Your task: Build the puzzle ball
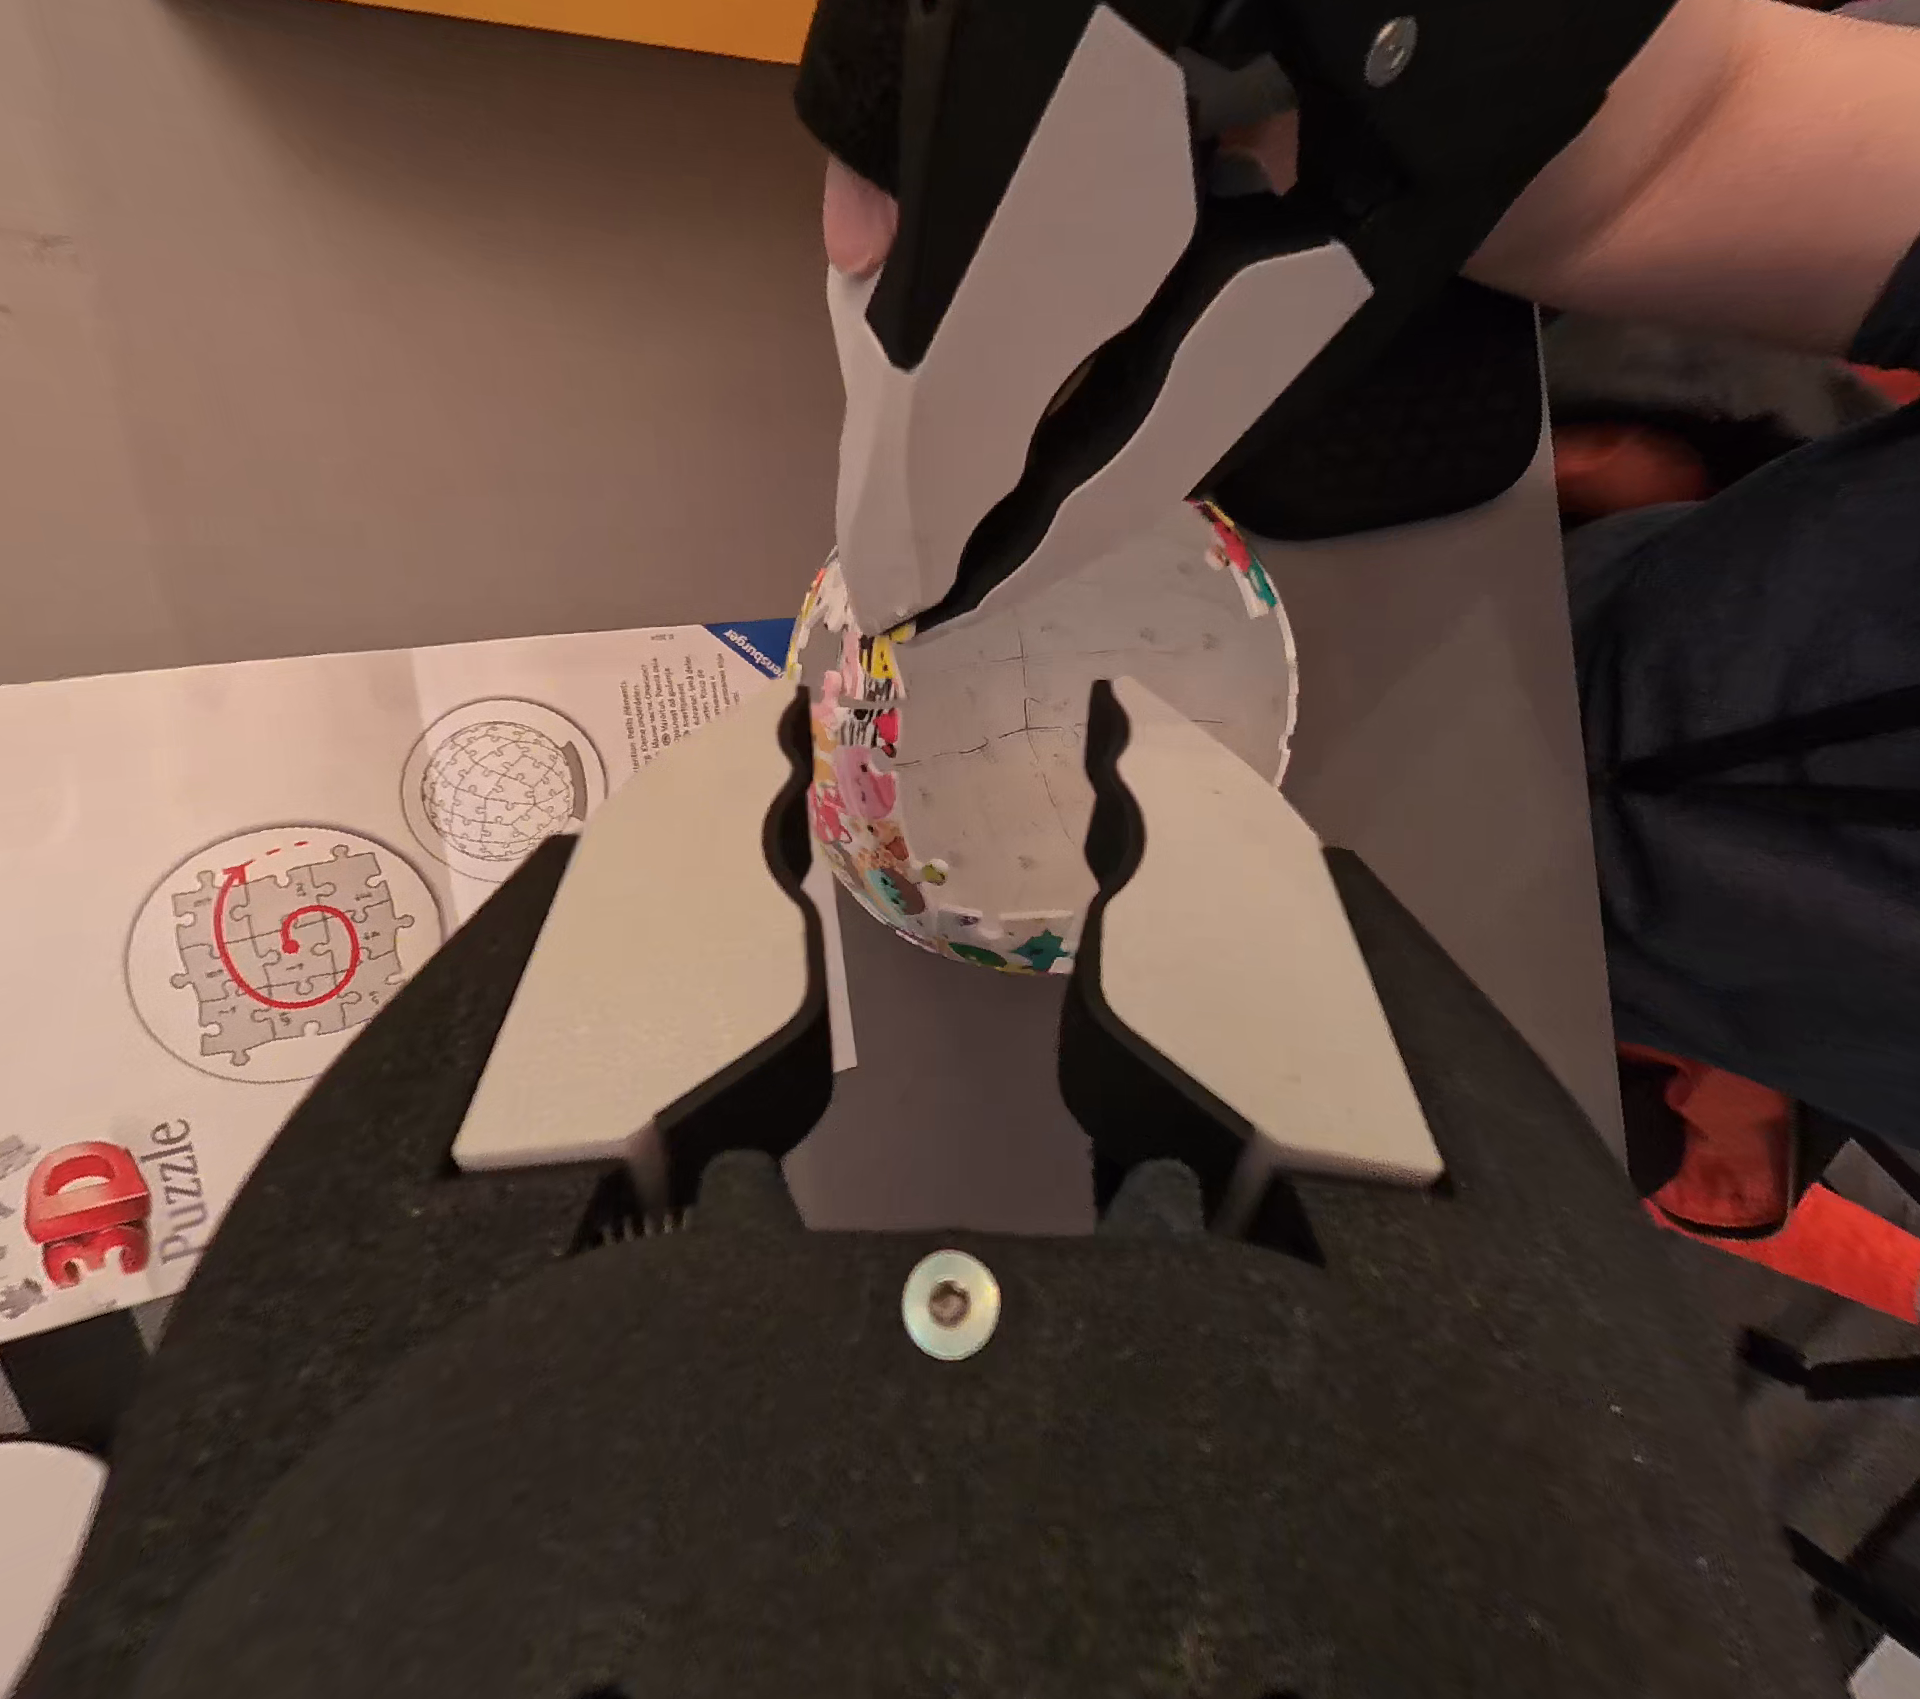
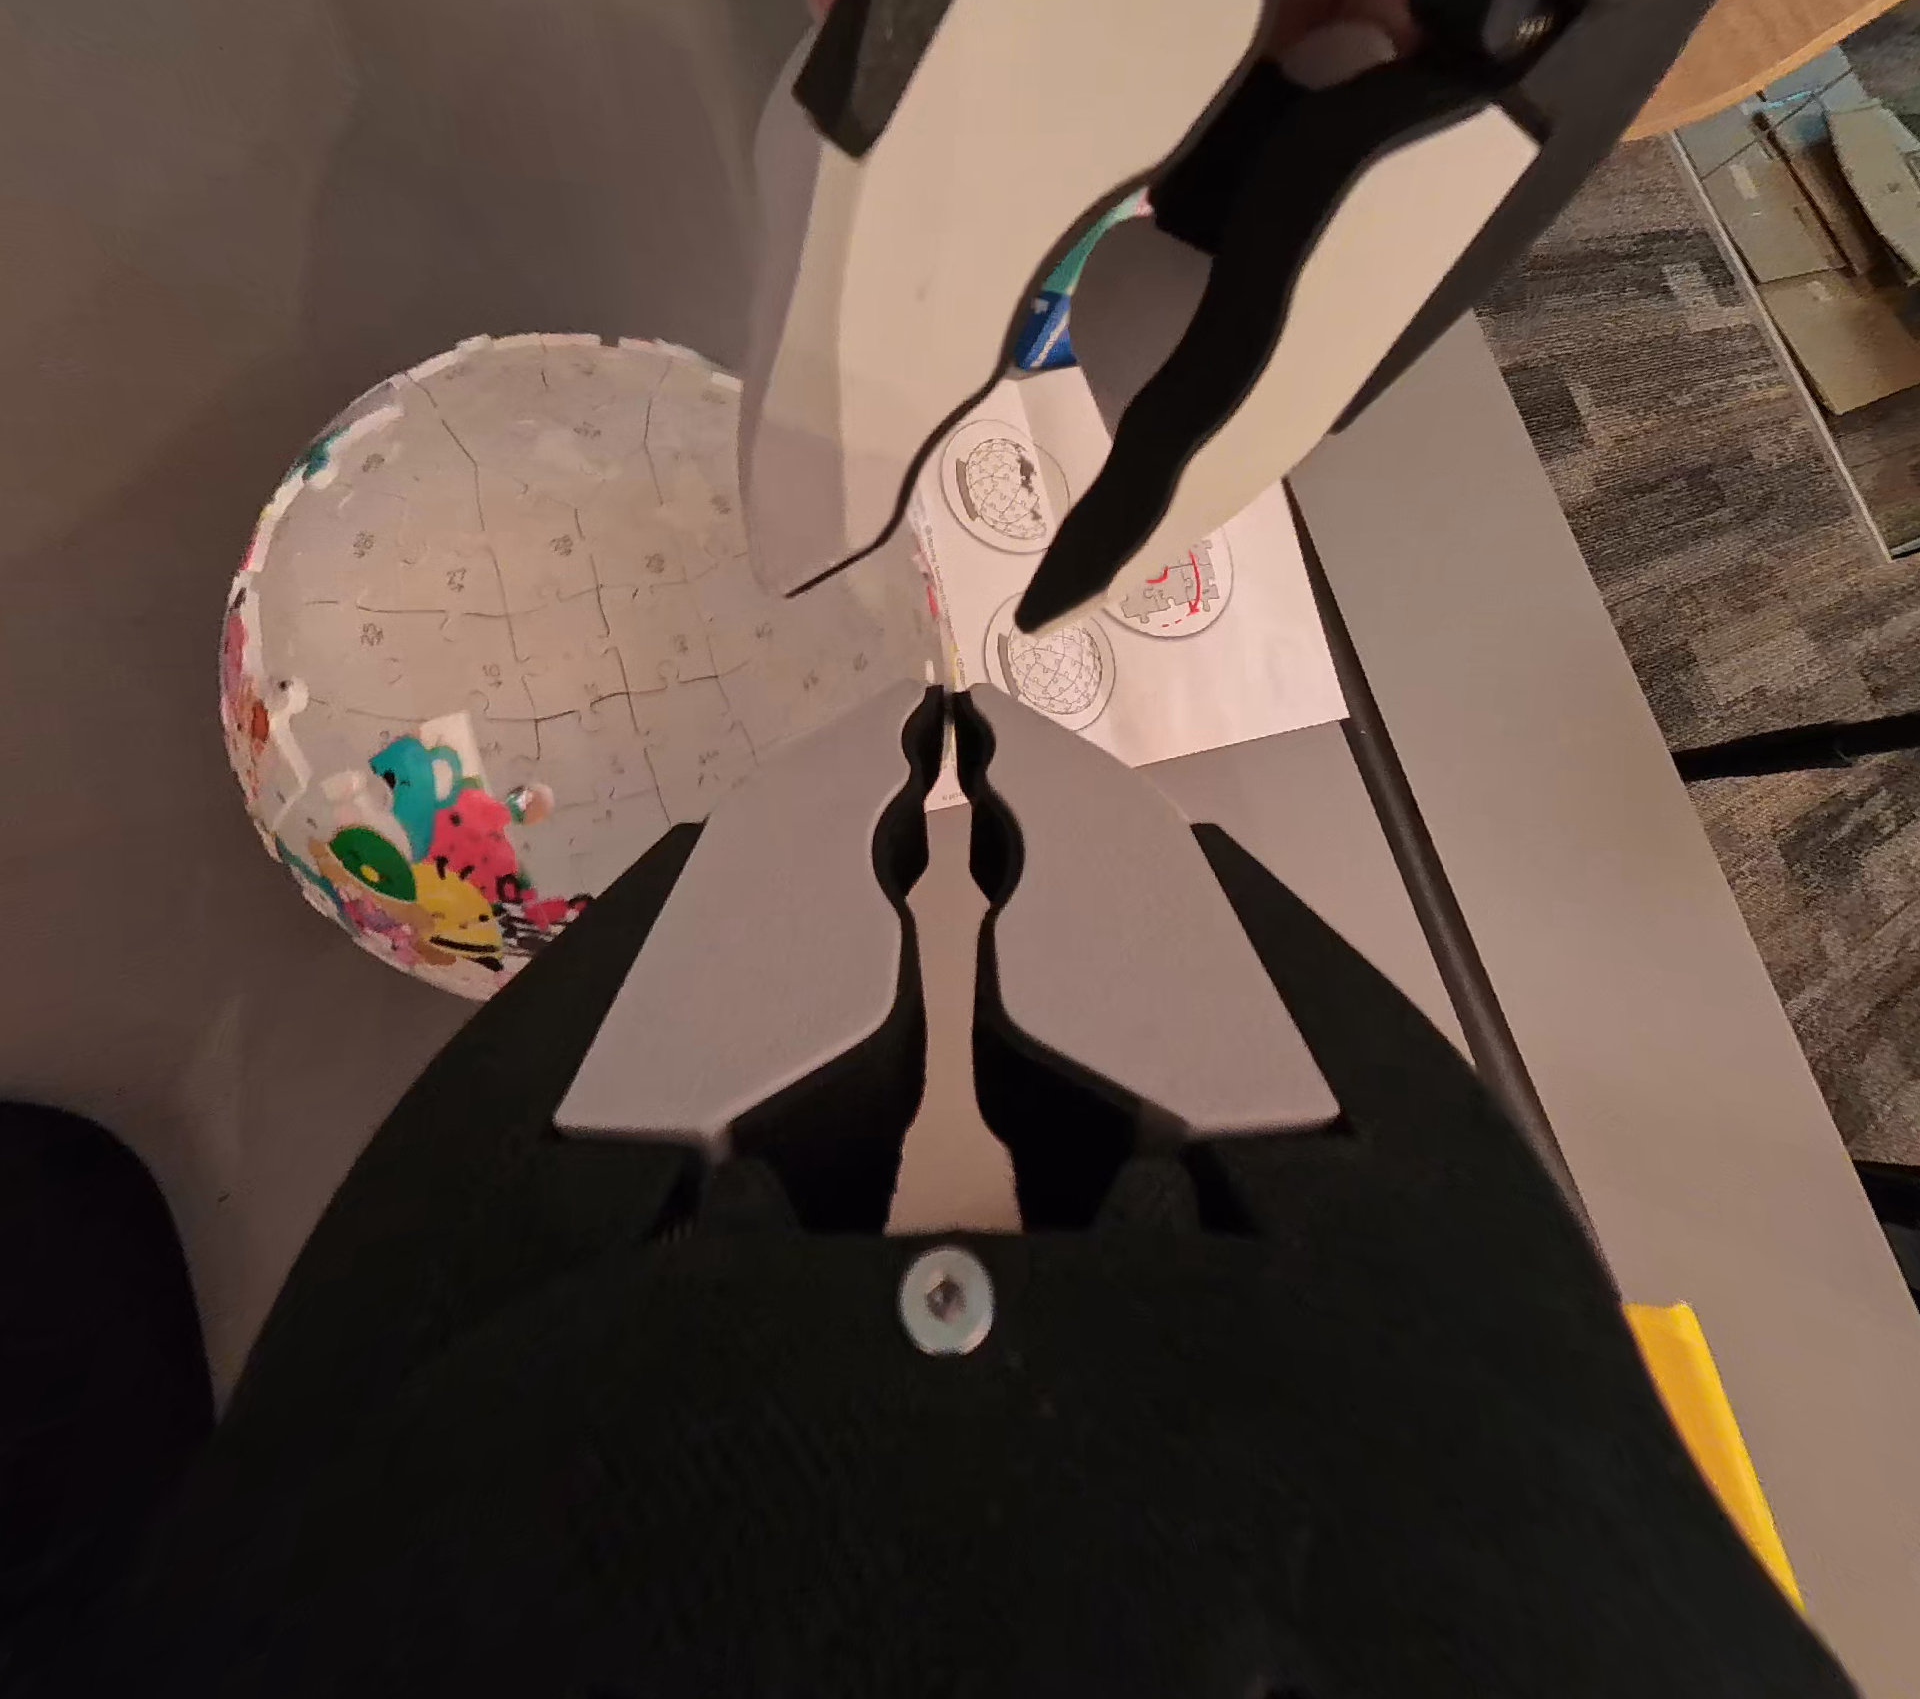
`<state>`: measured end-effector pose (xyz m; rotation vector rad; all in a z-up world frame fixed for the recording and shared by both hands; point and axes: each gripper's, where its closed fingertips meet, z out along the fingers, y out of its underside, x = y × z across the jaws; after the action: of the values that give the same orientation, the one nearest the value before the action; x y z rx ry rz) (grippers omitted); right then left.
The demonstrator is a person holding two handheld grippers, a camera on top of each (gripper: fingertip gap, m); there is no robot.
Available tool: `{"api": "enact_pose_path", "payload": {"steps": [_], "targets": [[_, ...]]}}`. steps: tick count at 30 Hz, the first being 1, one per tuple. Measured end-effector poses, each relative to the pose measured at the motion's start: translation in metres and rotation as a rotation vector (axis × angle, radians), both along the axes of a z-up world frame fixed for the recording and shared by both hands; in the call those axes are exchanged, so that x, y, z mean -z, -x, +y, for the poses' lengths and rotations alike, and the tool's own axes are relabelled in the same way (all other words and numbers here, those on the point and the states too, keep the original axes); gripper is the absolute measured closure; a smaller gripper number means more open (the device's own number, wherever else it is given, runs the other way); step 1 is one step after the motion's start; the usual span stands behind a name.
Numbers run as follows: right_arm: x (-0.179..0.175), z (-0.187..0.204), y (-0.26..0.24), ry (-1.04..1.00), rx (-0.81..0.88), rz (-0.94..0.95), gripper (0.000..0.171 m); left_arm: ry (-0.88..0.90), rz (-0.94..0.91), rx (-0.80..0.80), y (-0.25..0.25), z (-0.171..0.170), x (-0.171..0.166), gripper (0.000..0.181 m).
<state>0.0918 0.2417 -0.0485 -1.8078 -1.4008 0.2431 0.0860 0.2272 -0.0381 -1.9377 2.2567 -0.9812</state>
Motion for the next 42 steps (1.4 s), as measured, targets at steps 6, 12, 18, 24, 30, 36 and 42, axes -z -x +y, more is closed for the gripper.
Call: {"api": "enact_pose_path", "payload": {"steps": [6, 12, 18, 24, 30, 36, 42], "targets": [[0.0003, 0.0013, 0.0011, -0.005, -0.003, -0.032, 0.168, 0.102, -0.002, 0.009, -0.0035, -0.0055, 0.0001, 0.124], [-0.0001, 0.0009, 0.0005, -0.020, -0.005, -0.054, 0.168, 0.133, 0.011, 0.022, -0.0026, -0.0052, 0.0020, 0.124], [-0.0021, -0.0001, 0.0016, -0.026, 0.000, -0.052, 0.168, 0.177, 0.033, 0.016, 0.0010, -0.0056, 0.0026, 0.123], [0.0007, 0.0015, 0.0012, -0.012, 0.006, -0.054, 0.168, 0.206, 0.066, -0.002, 0.0026, -0.0045, 0.0025, 0.125], [0.0022, 0.0031, 0.0011, -0.028, 0.001, -0.080, 0.168, 0.229, 0.083, -0.002, 0.0024, -0.0069, 0.0070, 0.127], [0.0014, 0.0033, 0.0015, -0.058, 0.004, -0.084, 0.168, 0.257, 0.079, -0.013, 0.0023, -0.0061, 0.0062, 0.129], [0.0012, 0.0040, 0.0020, -0.058, 0.011, -0.073, 0.168, 0.256, 0.072, -0.010, 0.0026, -0.0052, 0.0072, 0.132]]}}
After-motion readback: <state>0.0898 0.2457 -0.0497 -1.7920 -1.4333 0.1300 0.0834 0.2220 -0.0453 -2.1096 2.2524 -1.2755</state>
